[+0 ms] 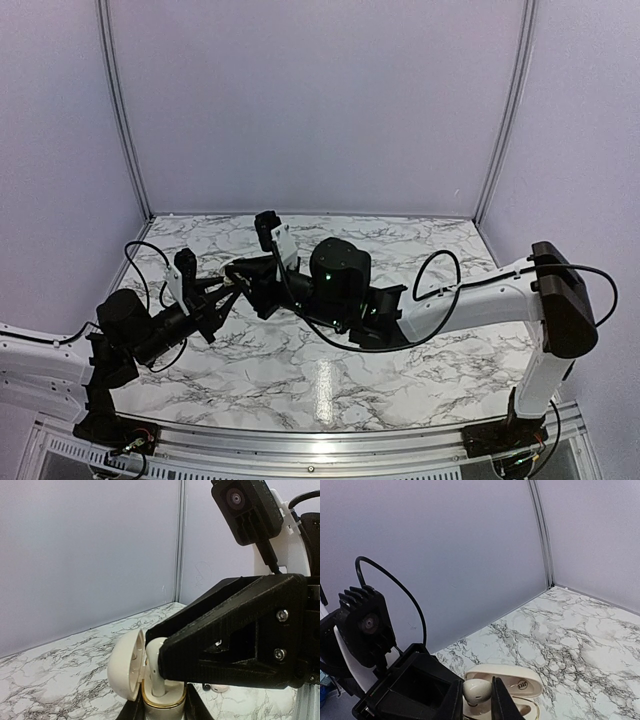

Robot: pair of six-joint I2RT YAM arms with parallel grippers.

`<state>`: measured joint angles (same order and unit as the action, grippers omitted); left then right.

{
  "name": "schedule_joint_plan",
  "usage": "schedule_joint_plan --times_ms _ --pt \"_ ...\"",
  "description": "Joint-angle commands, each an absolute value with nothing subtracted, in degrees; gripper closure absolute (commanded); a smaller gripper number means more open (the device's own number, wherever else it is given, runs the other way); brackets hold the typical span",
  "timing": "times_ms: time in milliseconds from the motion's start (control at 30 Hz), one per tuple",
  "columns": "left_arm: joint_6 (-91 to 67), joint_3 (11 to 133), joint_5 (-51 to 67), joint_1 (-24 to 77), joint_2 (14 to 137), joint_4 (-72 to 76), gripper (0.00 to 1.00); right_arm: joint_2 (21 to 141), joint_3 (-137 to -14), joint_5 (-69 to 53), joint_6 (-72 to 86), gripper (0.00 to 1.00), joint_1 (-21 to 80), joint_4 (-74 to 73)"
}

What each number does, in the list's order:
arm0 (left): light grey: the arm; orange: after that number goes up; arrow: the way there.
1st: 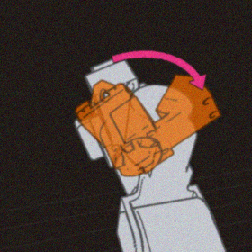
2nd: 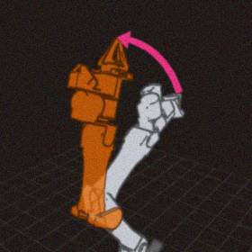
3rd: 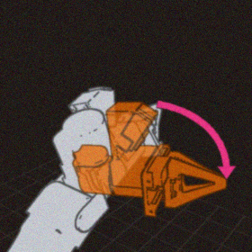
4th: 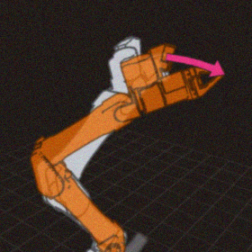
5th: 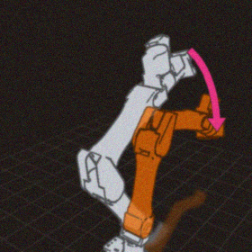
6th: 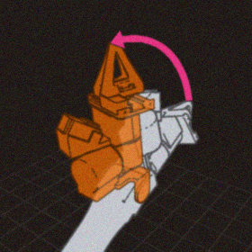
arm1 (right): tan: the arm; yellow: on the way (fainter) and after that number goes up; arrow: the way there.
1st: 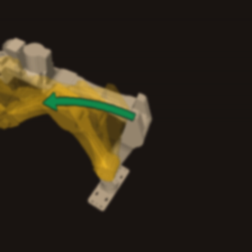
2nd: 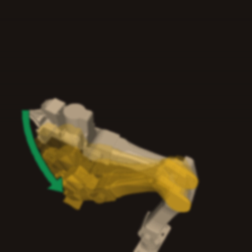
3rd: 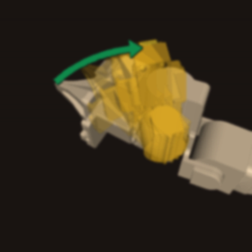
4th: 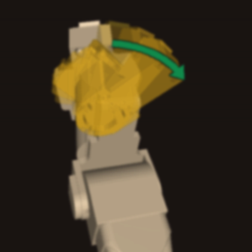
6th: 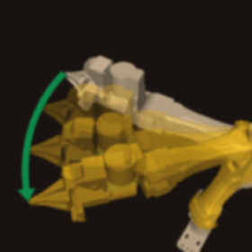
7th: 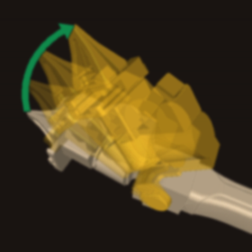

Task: Insert the wireless bluetooth earbuds into the charging case
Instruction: Insert the left earbud into the left side groove of the charging case.

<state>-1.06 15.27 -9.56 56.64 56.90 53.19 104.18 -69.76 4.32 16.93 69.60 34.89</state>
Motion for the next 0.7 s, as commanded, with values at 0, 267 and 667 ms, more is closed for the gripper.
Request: schedule_joint_plan --times_ms 0,267,667 --pt "-0.79 16.44 -10.18 56.78 55.10 58.95 1.00 105.25 -68.38 4.38 17.27 0.81 70.49 29.93" --pt "-0.79 16.52 -9.66 56.78 55.36 58.97 1.00 105.10 -68.63 4.37 17.23 0.74 70.50 29.66" --pt "-1.04 16.53 -8.59 56.78 55.81 58.97 1.00 104.13 -69.22 5.13 16.57 0.62 70.49 29.12"
